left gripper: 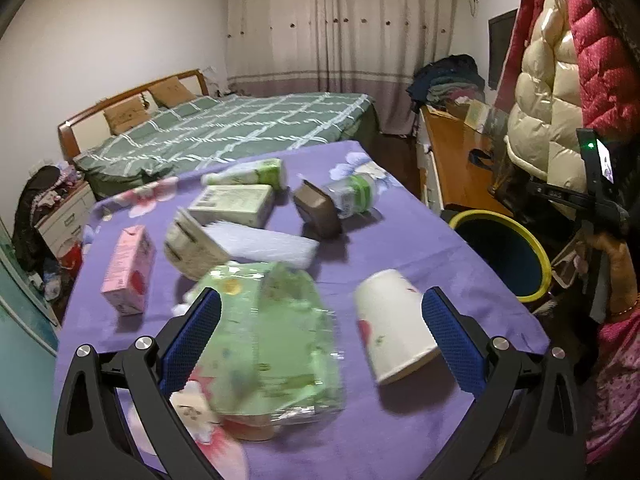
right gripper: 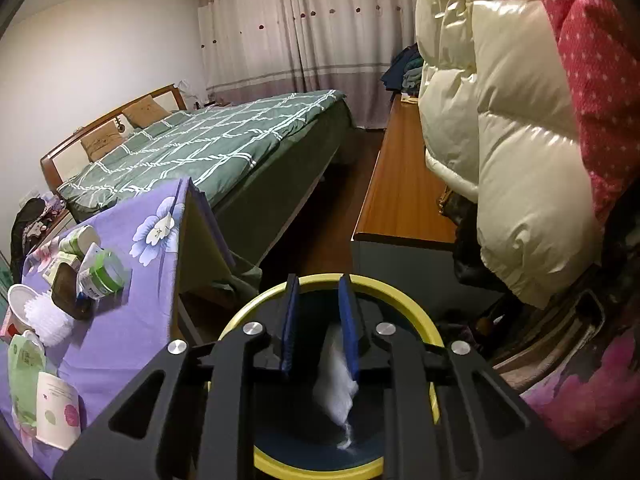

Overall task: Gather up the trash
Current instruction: 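Open the right tool to drop the tissue while the left tool grasps the paper cup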

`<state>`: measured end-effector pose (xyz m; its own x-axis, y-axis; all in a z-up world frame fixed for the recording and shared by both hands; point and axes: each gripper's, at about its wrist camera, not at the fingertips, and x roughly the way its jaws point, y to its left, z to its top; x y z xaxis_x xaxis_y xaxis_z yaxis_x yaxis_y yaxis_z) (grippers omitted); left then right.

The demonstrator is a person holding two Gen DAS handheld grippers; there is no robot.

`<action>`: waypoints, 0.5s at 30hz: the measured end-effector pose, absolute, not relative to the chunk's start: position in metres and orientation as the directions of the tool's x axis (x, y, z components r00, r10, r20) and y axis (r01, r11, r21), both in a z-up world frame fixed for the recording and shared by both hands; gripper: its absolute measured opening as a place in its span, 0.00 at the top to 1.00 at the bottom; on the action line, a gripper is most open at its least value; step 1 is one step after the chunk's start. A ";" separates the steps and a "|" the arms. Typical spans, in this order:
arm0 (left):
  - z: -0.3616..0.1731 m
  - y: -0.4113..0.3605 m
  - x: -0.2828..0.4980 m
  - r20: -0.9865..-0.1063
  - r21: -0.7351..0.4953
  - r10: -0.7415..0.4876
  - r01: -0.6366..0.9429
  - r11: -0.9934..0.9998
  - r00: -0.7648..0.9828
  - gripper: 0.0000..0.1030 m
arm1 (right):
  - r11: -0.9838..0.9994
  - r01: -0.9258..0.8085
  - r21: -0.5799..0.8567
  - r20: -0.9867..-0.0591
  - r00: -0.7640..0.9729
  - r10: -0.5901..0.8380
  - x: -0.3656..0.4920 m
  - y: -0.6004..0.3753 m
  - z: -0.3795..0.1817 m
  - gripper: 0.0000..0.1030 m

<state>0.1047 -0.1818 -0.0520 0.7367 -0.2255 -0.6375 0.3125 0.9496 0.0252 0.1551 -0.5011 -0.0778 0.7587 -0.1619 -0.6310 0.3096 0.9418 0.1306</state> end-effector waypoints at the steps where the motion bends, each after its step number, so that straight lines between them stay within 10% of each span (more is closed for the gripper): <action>1: -0.054 -0.186 0.106 -0.642 0.020 -0.233 0.319 0.947 0.730 0.04 | 0.942 0.310 0.130 -0.631 0.758 -0.162 0.156 -0.501 -0.079 0.76; 15: -0.097 -0.256 0.149 -0.760 0.027 -0.167 0.288 0.957 0.628 0.04 | 0.948 0.266 0.176 -0.647 0.757 -0.092 0.154 -0.505 -0.086 0.69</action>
<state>0.1493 -0.2559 -0.0974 0.6279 -0.1674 -0.7601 0.2878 0.9573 0.0269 0.1540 -0.5053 -0.0857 0.7566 -0.0921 -0.6473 0.2659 0.9478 0.1758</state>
